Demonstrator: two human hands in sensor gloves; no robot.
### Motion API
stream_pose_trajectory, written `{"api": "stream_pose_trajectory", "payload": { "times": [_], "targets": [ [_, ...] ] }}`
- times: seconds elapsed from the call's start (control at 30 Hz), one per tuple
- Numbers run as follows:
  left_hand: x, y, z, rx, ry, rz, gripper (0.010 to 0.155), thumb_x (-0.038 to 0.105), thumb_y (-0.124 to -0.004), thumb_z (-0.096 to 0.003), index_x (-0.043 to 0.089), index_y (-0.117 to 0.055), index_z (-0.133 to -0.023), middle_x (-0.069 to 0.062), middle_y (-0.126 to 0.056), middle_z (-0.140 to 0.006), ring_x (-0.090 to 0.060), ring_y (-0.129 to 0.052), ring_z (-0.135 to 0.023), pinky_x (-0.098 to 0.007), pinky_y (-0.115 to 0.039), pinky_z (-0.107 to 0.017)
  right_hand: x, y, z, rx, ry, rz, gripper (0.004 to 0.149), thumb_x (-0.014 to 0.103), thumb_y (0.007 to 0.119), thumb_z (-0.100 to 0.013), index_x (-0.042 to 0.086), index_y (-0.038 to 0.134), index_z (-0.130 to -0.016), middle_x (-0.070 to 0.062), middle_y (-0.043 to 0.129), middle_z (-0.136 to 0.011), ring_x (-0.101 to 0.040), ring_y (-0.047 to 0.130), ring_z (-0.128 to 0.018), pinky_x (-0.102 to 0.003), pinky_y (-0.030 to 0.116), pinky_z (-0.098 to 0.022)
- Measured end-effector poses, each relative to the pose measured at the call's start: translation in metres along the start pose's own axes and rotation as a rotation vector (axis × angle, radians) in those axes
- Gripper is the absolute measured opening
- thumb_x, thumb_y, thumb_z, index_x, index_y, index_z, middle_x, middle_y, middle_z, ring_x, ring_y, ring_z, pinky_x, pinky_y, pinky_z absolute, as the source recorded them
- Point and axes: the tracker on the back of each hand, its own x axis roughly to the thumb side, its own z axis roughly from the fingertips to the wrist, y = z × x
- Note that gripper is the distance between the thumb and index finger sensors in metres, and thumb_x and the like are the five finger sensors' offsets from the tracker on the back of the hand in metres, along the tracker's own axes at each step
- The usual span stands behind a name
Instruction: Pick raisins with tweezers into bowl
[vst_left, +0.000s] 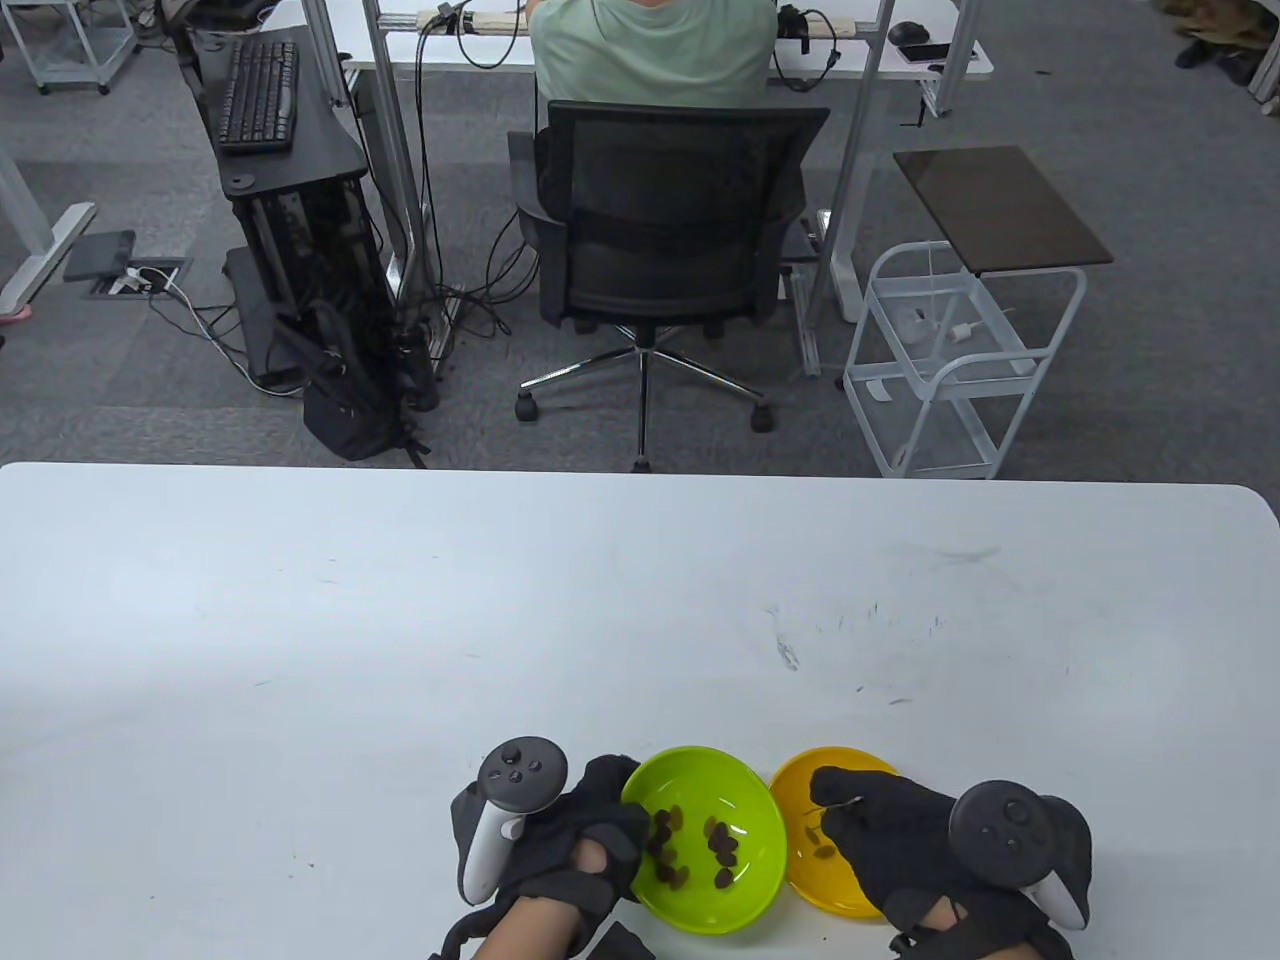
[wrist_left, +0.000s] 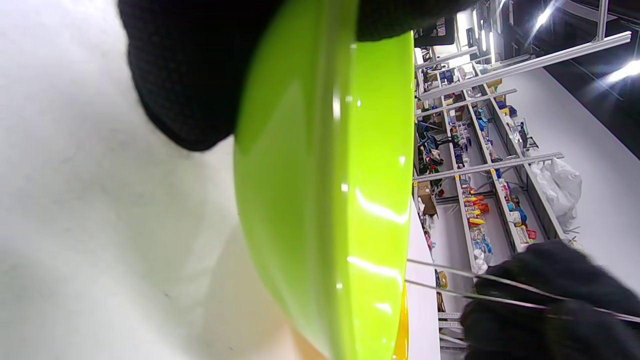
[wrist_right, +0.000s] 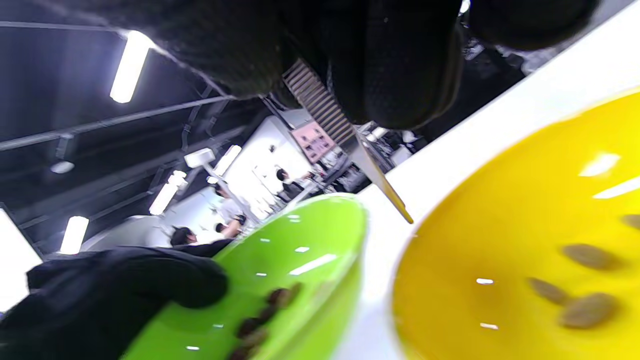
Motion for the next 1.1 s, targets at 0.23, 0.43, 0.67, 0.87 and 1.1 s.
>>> {"api": "stream_pose_trajectory", "payload": {
  "times": [0.23,0.43,0.67,0.87,1.1],
  "targets": [
    [0.000,-0.001,0.000,-0.008,-0.008,0.004,0.062,0.026,-0.070,-0.0480,0.014,-0.048,-0.105,-0.013,-0.067,-0.102,-0.039,-0.102,-0.074,-0.035,-0.100,-0.038,0.041,0.035,0.001,0.074,-0.155,-0.016,0.043,0.038,0.087,-0.048,0.021,0.089,-0.087,-0.011,0.089,-0.080,-0.033,0.100,-0.056,-0.051,0.082,-0.036],
    [0.001,-0.004,0.000,-0.019,-0.017,0.003,0.062,0.026,-0.070,-0.0481,0.014,-0.047,-0.105,-0.013,-0.067,-0.102,-0.038,-0.102,-0.074,-0.035,-0.099,-0.038,0.051,0.058,-0.001,0.149,-0.183,-0.005,0.043,0.037,0.087,-0.048,0.022,0.088,-0.088,-0.011,0.088,-0.082,-0.033,0.100,-0.058,-0.051,0.082,-0.036],
    [0.005,-0.010,0.001,-0.042,-0.031,0.002,0.062,0.027,-0.070,-0.0482,0.014,-0.047,-0.105,-0.013,-0.067,-0.102,-0.038,-0.101,-0.074,-0.035,-0.099,-0.038,0.049,0.064,-0.002,0.174,-0.169,-0.008,0.043,0.037,0.087,-0.048,0.022,0.088,-0.088,-0.011,0.089,-0.081,-0.032,0.100,-0.057,-0.051,0.082,-0.036],
    [0.006,-0.012,0.001,-0.037,-0.034,-0.017,0.062,0.027,-0.070,-0.0482,0.014,-0.047,-0.105,-0.013,-0.067,-0.102,-0.038,-0.101,-0.075,-0.035,-0.099,-0.038,0.049,0.064,-0.002,0.174,-0.169,0.005,0.042,0.036,0.088,-0.047,0.022,0.089,-0.087,-0.011,0.089,-0.081,-0.033,0.100,-0.057,-0.051,0.082,-0.037],
    [0.004,-0.009,0.001,-0.027,-0.026,-0.011,0.062,0.026,-0.070,-0.0481,0.014,-0.047,-0.105,-0.013,-0.067,-0.102,-0.039,-0.101,-0.074,-0.035,-0.100,-0.038,0.047,0.049,-0.002,0.122,-0.169,-0.016,0.042,0.036,0.087,-0.047,0.022,0.089,-0.086,-0.011,0.089,-0.081,-0.032,0.100,-0.057,-0.051,0.082,-0.036]
  ]
}}
